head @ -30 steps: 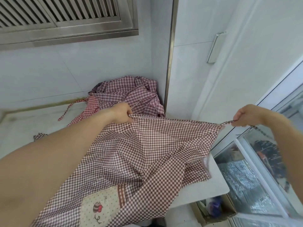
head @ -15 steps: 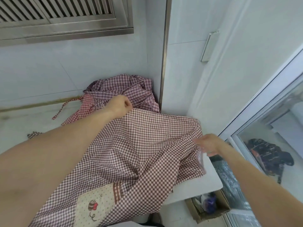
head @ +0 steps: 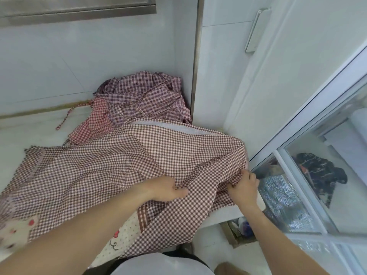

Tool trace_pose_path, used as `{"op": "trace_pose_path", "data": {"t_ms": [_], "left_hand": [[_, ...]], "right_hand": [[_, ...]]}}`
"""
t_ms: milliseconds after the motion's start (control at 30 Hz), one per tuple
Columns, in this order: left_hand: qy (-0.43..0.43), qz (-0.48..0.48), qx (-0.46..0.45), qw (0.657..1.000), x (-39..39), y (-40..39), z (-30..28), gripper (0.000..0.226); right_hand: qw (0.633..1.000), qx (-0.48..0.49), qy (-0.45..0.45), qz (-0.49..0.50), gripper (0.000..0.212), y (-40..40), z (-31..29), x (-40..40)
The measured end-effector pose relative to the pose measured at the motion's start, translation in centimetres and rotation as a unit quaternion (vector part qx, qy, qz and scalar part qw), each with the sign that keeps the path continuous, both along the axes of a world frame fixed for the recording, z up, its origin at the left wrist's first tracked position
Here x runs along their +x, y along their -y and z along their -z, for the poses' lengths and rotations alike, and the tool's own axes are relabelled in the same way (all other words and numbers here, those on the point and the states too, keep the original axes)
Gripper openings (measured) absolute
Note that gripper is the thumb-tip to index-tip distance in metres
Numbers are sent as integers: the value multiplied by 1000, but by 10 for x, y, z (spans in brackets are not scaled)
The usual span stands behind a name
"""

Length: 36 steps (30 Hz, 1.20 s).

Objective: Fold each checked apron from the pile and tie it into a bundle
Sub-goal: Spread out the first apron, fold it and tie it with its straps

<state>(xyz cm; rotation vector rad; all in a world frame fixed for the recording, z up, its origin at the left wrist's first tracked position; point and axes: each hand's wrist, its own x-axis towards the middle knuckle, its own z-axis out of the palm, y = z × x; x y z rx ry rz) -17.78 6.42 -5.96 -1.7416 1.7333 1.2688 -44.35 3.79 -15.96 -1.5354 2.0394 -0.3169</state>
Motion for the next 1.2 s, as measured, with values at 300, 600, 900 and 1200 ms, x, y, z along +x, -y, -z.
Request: {"op": "trace_pose_path", "data": {"t_ms": [300,600,900,1200], "left_hand": [[-2,-14,-63,998,1,-20,31,14],[-49,-217,-187,957,78,22,-1,34],[-167,-206,153,952,110,-3,-6,45],[-103,-191,207,954,160,-26,2,86]], "right_hand": [[997,-12,-50,-64,80,0,-2,-6],[985,64,-84,-133,79,14,-5,-15],[961,151,-138,-187,92,32,-9,-25],[948,236,-77,-199,121,55,-3,-40]]}}
